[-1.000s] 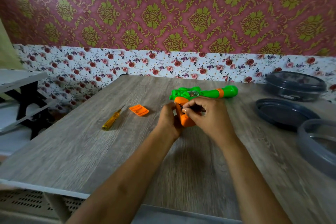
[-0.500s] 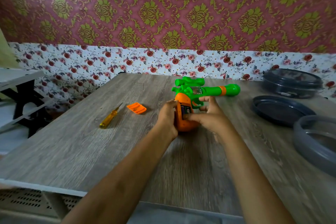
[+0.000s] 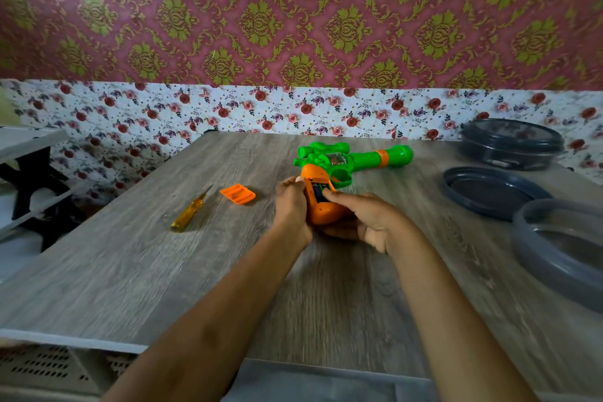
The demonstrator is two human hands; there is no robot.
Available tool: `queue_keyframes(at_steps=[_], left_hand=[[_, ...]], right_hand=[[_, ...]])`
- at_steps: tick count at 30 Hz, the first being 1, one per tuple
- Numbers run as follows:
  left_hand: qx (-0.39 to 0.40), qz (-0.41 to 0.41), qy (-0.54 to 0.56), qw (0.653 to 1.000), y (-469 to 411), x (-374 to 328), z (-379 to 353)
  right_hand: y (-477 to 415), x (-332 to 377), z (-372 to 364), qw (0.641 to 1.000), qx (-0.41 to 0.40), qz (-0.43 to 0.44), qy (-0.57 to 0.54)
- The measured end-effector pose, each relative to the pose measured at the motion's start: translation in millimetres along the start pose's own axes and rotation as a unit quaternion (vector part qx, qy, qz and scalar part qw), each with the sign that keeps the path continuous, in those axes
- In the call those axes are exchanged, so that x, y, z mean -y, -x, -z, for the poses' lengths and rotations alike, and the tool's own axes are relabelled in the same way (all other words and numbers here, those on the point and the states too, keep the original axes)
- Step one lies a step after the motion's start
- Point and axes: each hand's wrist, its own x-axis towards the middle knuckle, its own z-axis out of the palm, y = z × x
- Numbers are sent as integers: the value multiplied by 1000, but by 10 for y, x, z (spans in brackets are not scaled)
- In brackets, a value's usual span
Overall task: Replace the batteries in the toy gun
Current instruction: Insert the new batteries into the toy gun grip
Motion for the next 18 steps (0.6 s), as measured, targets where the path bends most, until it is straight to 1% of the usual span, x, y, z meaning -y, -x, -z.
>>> queue_keyframes(at_steps=[3,6,8,9,10,12,14,15,16,18], left_hand=[[7,-19,-25,999,13,-30,-4],[28,-23,-62,997,48,-83,0],[28,-58,-130,989,39,-141,36],[23,-98,-188,977,15,-177,74],[18,-145,-255,956,-21,-212,125],[-2,-239,-393,888,-70,-284,219],[-67,-286,-507,810,-73,-363,307],[-109,-294,-535,784,-81,-405,355],[-145,-293,-546,771,-90,-452,409],[-182,-256,-565,763,-142,-520,532]], right_hand=[[-4,12,53,998,45,-9,-41],[3,-4,71,997,50,-18,-57],[1,-12,80,997,43,-14,-60],[-2,-12,86,997,39,-12,-63],[-1,-13,88,997,36,-11,-67],[-25,-39,92,997,29,-7,-69],[-42,-73,78,998,23,-6,-56],[-47,-86,71,998,19,-4,-52],[-46,-93,69,998,14,-2,-54],[-43,-99,67,998,3,0,-66]])
